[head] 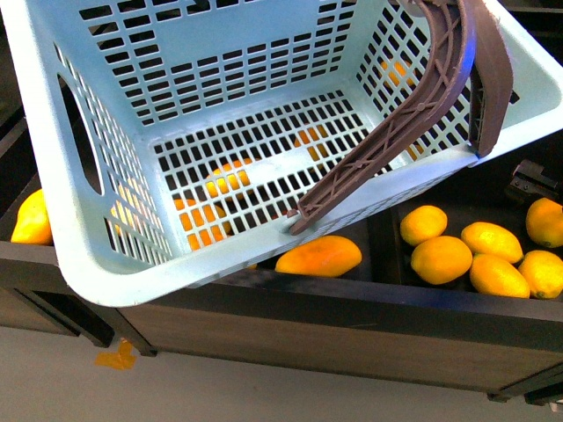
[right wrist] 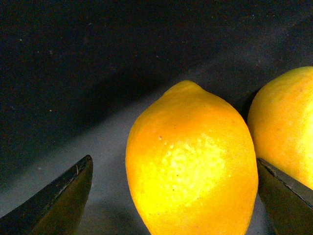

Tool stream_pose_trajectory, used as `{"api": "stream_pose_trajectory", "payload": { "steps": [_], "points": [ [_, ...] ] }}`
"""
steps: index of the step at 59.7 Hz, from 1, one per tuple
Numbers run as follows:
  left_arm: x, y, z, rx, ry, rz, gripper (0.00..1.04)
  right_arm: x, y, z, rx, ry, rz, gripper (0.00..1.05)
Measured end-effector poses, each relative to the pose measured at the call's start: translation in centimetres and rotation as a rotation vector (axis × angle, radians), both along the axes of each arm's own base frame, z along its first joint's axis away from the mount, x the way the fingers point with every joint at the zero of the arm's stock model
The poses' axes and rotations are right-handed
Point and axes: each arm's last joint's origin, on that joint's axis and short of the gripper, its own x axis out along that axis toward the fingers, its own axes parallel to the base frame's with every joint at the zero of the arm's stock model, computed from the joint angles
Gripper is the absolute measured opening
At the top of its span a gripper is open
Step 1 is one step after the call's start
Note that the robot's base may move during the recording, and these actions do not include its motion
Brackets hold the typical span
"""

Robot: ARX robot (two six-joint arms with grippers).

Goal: Pick lemon and mango into basket

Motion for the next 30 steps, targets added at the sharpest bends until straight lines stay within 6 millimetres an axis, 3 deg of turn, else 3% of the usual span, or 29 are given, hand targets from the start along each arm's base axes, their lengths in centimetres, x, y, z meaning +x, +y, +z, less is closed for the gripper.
{"api": "stream_pose_trajectory", "payload": {
  "steps": [2,15,30],
  "points": [
    [0.0,0.0,0.0,0.000,0.000,0.000,0.04,0.0,0.0,-0.1,-0.001,0.001,-0.004,0.95],
    [0.0,0.0,0.0,0.000,0.000,0.000,0.04,-0.2,-0.3,-0.4,0.019,-0.012,-0.001,0.67],
    [0.0,0.0,0.0,0.000,0.000,0.000,0.04,-2.1,-0.1,0.4,0.078,-0.053,0.035,0.64]
  ]
}}
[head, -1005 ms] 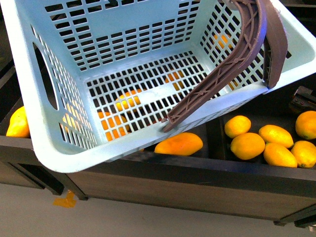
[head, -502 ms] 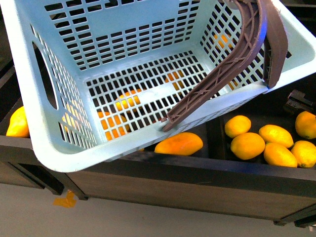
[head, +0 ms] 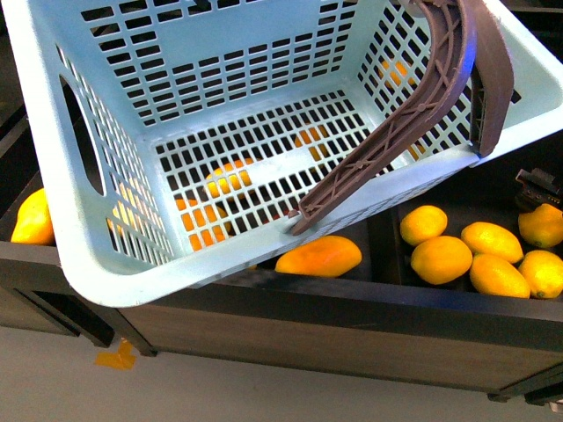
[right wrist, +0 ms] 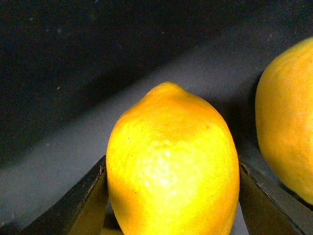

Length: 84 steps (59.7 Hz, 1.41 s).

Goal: Pick lemon and mango into basket

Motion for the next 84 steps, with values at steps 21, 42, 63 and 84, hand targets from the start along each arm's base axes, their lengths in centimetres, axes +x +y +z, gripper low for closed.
{"api": "stream_pose_trajectory", "payload": {
  "steps": [21,42,63,84],
  "points": [
    [0.0,0.0,0.0,0.000,0.000,0.000,0.04,-4.2,1.3,12.1,0.109,-0.285,0.169,0.64],
    [0.0,0.0,0.0,0.000,0.000,0.000,0.04,-9.5,7.3,25.0,0.122,-0.595,0.397,0.64],
    [0.0,0.0,0.0,0.000,0.000,0.000,0.04,-10.2,18.3,25.1,0.145,-0.573,0.583,0.64],
    [0.0,0.0,0.0,0.000,0.000,0.000,0.04,-10.3,18.3,25.8,0.122,-0.594,0.490,0.96]
  ]
}}
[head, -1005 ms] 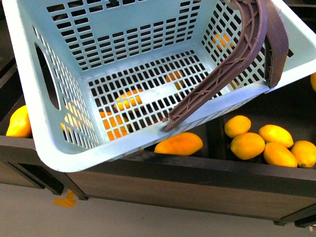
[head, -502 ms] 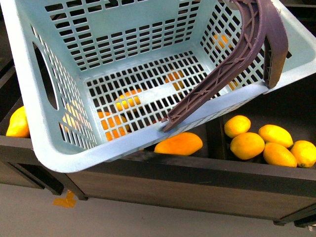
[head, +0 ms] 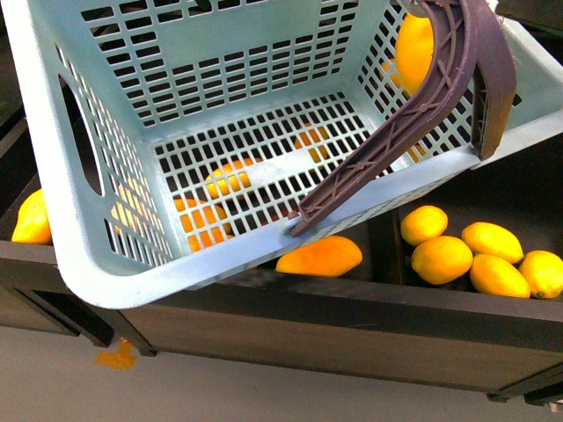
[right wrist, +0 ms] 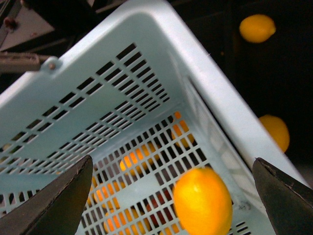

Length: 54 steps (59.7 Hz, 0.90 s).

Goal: Pick lemon and mango into basket

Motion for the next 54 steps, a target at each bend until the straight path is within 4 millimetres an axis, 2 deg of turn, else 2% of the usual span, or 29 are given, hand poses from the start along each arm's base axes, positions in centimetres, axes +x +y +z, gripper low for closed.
{"api": "stream_pose_trajectory", "payload": {
  "steps": [11,18,20,23,27,39,44,48,54],
  "points": [
    [0.0,0.0,-0.1,0.005,-0.001,-0.001,0.04,-1.7,-4.2,2.5,-0.008,-0.074,-0.177,0.96],
    [0.0,0.0,-0.1,0.006,-0.002,0.000,0.04,-2.6,-5.7,3.1,-0.037,-0.139,-0.242,0.93],
    [0.0,0.0,-0.1,0.006,-0.002,0.000,0.04,-3.1,-5.9,3.0,-0.111,-0.264,-0.245,0.86],
    [0.0,0.0,-0.1,0.007,-0.002,-0.002,0.04,-4.1,-6.0,2.2,-0.192,-0.362,-0.223,0.77],
    [0.0,0.0,-0.1,0.006,-0.002,-0.004,0.04,-5.6,-6.1,1.0,-0.269,-0.422,-0.200,0.66],
    [0.0,0.0,-0.1,0.002,0.001,0.001,0.04,-9.5,-6.9,-1.0,-0.357,-0.455,-0.188,0.34],
    [0.0,0.0,-0.1,0.003,0.001,0.000,0.04,-11.4,-7.8,-2.2,-0.370,-0.446,-0.180,0.14],
    [0.0,0.0,-0.1,0.002,0.002,0.000,0.04,-12.4,-8.1,-2.8,-0.377,-0.441,-0.188,0.02],
    [0.0,0.0,-0.1,0.003,0.001,0.000,0.04,-13.9,-8.1,-3.5,-0.382,-0.447,-0.182,0.02]
  ]
}}
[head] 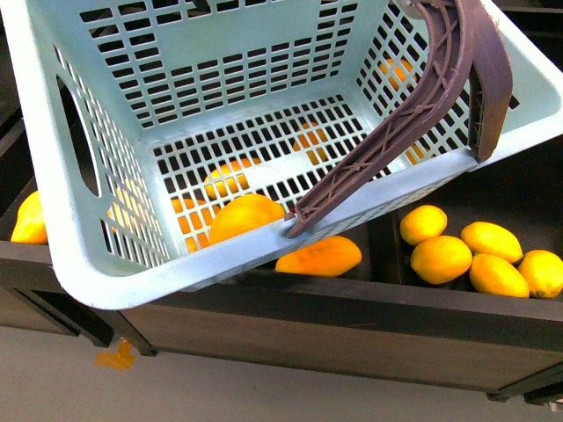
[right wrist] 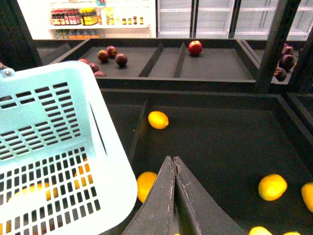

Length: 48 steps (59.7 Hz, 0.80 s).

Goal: Pick lemon and mango into basket

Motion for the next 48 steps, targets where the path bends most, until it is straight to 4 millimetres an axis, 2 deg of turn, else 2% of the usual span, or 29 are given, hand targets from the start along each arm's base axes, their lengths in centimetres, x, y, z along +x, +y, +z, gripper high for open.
{"api": "stream_pose_trajectory", "payload": {
  "steps": [12,32,38,42,48],
  "points": [
    [0.0,0.0,0.0,-0.001,0.001,0.000,0.04,-2.5,0.0,-1.1,0.000,0.001,0.000,0.02],
    [0.0,0.0,0.0,-0.001,0.001,0.000,0.04,-5.0,0.0,-1.9,-0.001,0.001,0.000,0.02],
    [0.0,0.0,0.0,-0.001,0.001,0.000,0.04,-5.2,0.0,-1.9,-0.002,-0.008,0.000,0.17],
    [0.0,0.0,0.0,-0.001,0.001,0.000,0.04,-5.2,0.0,-1.9,-0.002,-0.009,0.000,0.34],
    [0.0,0.0,0.0,-0.001,0.001,0.000,0.04,-5.2,0.0,-1.9,-0.002,-0.009,0.000,0.51]
  ]
}}
